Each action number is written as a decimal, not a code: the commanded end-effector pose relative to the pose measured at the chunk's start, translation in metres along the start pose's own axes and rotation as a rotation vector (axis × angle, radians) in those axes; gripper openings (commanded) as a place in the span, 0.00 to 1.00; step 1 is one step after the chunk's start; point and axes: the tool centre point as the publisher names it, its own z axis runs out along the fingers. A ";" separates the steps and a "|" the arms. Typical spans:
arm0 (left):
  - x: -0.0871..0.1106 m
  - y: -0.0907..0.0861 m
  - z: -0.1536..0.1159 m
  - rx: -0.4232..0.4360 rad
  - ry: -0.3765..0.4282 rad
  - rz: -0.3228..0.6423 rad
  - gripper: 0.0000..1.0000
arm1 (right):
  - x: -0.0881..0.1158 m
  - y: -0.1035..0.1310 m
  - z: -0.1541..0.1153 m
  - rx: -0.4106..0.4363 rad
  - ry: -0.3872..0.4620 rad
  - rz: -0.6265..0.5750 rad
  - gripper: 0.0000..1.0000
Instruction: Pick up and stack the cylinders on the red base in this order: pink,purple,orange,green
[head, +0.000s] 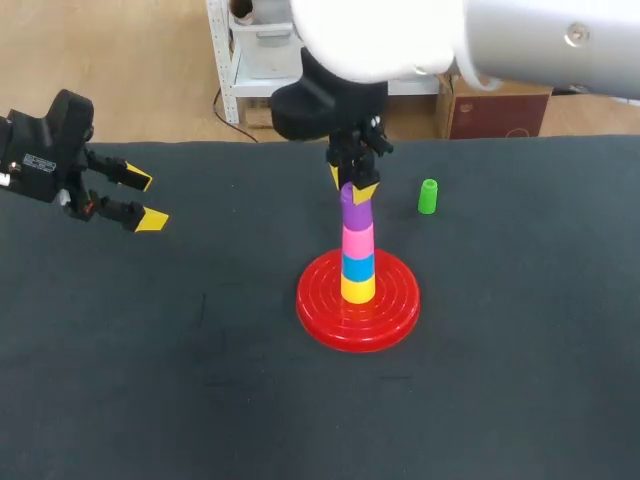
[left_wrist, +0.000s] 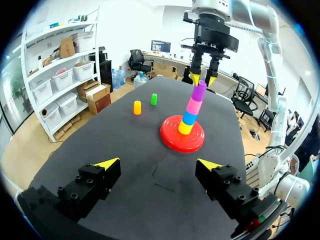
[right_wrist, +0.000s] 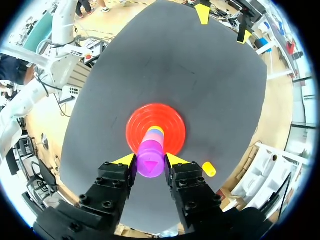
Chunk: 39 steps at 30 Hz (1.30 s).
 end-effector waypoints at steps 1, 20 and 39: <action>0.002 0.000 0.000 0.000 -0.003 0.003 1.00 | -0.001 0.008 0.013 0.036 -0.003 0.011 0.00; 0.002 0.000 0.000 0.000 -0.003 0.003 1.00 | 0.004 -0.001 0.003 0.106 -0.057 0.020 1.00; 0.002 0.000 0.000 0.000 -0.003 0.003 1.00 | 0.056 -0.050 -0.051 0.261 -0.164 0.110 1.00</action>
